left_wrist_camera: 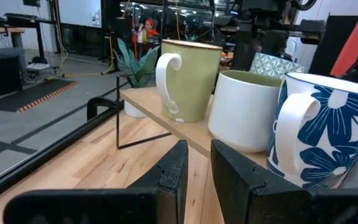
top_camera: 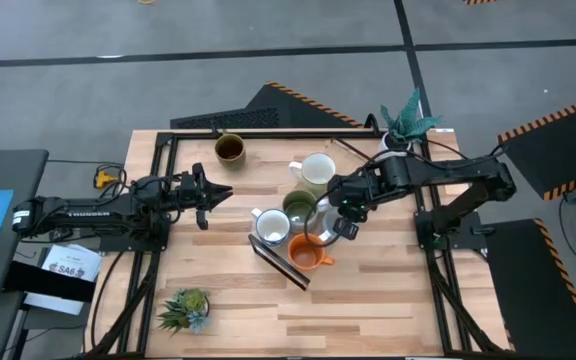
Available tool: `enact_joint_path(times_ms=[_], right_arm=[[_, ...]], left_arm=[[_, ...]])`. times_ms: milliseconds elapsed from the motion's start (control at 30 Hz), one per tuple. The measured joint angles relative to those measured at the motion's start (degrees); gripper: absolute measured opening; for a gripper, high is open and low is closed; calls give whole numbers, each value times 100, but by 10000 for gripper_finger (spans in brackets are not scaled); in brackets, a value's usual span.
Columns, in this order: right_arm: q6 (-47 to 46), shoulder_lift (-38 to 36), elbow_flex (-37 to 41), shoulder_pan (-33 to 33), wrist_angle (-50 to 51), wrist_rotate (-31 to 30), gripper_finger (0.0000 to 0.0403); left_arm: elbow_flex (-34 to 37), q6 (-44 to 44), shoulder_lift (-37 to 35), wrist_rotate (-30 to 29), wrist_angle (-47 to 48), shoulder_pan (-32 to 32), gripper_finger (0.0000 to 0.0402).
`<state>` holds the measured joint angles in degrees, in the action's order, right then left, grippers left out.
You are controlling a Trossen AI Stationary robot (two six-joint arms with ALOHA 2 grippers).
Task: Place coffee mugs
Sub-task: Put the light green patterned mug on the shelf
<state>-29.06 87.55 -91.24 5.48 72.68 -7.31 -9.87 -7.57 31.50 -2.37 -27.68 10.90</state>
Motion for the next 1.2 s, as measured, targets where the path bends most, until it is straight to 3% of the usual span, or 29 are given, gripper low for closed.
enact_joint_path(times_ms=[967,1200], right_arm=[[-92,-162,0,-111,-277,13,83],[-94,-145,0,-114,-181,301,83]], left_arm=[[0,2,0,0,-1,2,55],[0,2,0,0,-1,1,55]])
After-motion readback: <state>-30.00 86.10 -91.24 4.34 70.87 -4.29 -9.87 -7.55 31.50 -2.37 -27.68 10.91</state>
